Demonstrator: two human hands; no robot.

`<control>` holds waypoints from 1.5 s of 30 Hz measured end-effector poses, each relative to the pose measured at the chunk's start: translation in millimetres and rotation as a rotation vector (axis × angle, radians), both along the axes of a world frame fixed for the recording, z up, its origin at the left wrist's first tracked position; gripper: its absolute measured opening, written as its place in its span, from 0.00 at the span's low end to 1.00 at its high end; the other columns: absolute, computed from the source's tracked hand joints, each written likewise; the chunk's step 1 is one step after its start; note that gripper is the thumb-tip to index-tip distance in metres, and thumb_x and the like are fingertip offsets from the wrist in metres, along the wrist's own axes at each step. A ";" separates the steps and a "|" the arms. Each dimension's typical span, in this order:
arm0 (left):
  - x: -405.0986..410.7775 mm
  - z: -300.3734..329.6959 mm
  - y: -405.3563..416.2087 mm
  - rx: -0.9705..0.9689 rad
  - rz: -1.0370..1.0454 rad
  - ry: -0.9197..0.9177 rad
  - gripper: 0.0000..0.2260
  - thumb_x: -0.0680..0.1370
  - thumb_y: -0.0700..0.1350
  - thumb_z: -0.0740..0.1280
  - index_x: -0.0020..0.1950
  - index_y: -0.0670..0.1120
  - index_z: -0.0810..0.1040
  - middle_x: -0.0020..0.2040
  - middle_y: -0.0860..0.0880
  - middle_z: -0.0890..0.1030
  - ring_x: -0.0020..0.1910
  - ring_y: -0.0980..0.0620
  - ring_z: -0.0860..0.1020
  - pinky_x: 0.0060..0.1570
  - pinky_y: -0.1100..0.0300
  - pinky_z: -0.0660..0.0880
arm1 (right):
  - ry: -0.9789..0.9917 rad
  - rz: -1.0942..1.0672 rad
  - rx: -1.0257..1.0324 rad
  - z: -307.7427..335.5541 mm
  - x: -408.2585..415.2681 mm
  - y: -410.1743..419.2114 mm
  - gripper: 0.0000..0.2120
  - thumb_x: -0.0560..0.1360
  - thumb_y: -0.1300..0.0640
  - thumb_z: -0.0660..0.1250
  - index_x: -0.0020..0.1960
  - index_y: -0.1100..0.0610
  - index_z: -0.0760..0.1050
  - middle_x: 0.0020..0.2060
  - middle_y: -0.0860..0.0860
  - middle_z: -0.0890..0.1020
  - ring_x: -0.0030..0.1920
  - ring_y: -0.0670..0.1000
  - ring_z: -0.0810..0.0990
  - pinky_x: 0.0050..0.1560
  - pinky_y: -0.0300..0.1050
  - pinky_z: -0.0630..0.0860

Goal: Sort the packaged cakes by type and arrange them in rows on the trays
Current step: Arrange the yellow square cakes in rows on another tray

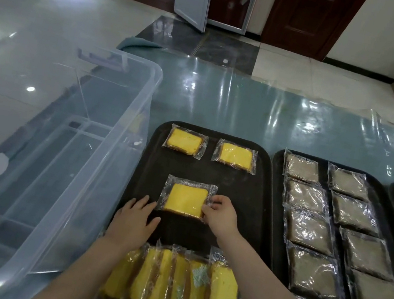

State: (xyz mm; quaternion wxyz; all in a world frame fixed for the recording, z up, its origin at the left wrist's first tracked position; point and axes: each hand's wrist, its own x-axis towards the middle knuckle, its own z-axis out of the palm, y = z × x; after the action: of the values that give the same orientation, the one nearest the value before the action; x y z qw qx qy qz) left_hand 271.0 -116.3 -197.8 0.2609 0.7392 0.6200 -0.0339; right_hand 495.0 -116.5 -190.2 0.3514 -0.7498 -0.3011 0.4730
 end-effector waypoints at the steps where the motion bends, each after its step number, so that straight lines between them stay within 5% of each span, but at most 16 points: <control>1: 1.0 0.4 1.2 -0.005 0.012 -0.004 0.25 0.83 0.59 0.54 0.79 0.52 0.60 0.80 0.52 0.57 0.79 0.46 0.54 0.75 0.50 0.58 | -0.006 0.005 0.002 -1.4 0.6 6.0 0.12 0.76 0.63 0.70 0.55 0.53 0.70 0.51 0.54 0.78 0.48 0.54 0.82 0.49 0.51 0.83; 6: 2.5 3.1 5.9 -0.034 0.047 -0.039 0.27 0.83 0.58 0.54 0.80 0.49 0.57 0.80 0.52 0.58 0.79 0.47 0.54 0.76 0.53 0.57 | -0.021 -0.037 -0.026 -12.8 2.1 35.7 0.10 0.76 0.64 0.70 0.49 0.53 0.70 0.49 0.57 0.79 0.46 0.56 0.82 0.50 0.57 0.83; 11: 1.9 2.9 2.4 -0.024 -0.016 0.016 0.28 0.83 0.59 0.55 0.81 0.49 0.55 0.81 0.51 0.54 0.80 0.47 0.51 0.76 0.54 0.53 | 0.001 -0.076 -0.037 -18.6 -5.4 60.7 0.10 0.76 0.64 0.70 0.50 0.54 0.71 0.49 0.58 0.80 0.46 0.54 0.82 0.42 0.46 0.83; 20: -0.4 2.5 7.7 -0.054 -0.004 0.001 0.29 0.82 0.59 0.57 0.81 0.51 0.54 0.81 0.53 0.52 0.80 0.48 0.50 0.76 0.55 0.52 | -0.068 -0.043 0.021 -22.7 -27.7 91.6 0.13 0.76 0.63 0.69 0.53 0.53 0.67 0.45 0.53 0.78 0.46 0.52 0.81 0.49 0.51 0.83; 25: 0.0 3.5 7.2 -0.052 -0.007 0.005 0.29 0.83 0.59 0.57 0.81 0.52 0.52 0.81 0.53 0.51 0.80 0.49 0.49 0.76 0.56 0.50 | -0.160 0.019 0.052 -19.7 -30.5 98.1 0.09 0.77 0.62 0.67 0.54 0.55 0.70 0.44 0.51 0.77 0.44 0.51 0.80 0.39 0.43 0.77; 30: 0.4 4.5 6.1 -0.040 -0.023 0.016 0.29 0.83 0.59 0.56 0.81 0.51 0.52 0.81 0.52 0.51 0.80 0.48 0.49 0.77 0.57 0.48 | -0.201 0.068 0.059 -17.5 -30.2 98.8 0.07 0.77 0.61 0.68 0.52 0.54 0.74 0.44 0.51 0.80 0.46 0.51 0.82 0.46 0.45 0.81; 38: 2.6 1.4 4.1 -0.070 -0.029 0.045 0.30 0.83 0.59 0.56 0.81 0.50 0.51 0.81 0.51 0.49 0.80 0.47 0.48 0.77 0.54 0.50 | -0.293 0.228 0.070 -1.9 -26.3 81.7 0.15 0.80 0.57 0.65 0.66 0.54 0.75 0.55 0.49 0.80 0.47 0.44 0.77 0.36 0.32 0.70; 41: 3.9 1.4 3.1 -0.082 -0.034 0.070 0.30 0.83 0.59 0.56 0.81 0.50 0.50 0.82 0.51 0.48 0.80 0.45 0.47 0.77 0.52 0.50 | -0.292 0.241 0.066 4.4 -22.1 70.1 0.15 0.80 0.57 0.65 0.67 0.54 0.74 0.50 0.48 0.79 0.40 0.42 0.75 0.33 0.34 0.70; 45: 4.9 3.8 -1.8 -0.100 -0.030 0.067 0.30 0.83 0.61 0.54 0.81 0.51 0.52 0.81 0.51 0.50 0.80 0.45 0.48 0.77 0.49 0.52 | -0.252 0.253 0.064 9.1 -14.5 51.0 0.16 0.80 0.56 0.64 0.67 0.55 0.74 0.56 0.50 0.79 0.48 0.45 0.77 0.44 0.39 0.73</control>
State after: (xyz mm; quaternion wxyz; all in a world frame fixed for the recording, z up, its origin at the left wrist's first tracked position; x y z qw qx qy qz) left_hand 275.9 -118.1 -194.0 0.2762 0.7327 0.6149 -0.0935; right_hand 480.4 -65.5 -181.1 0.2722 -0.7478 -0.4494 0.4059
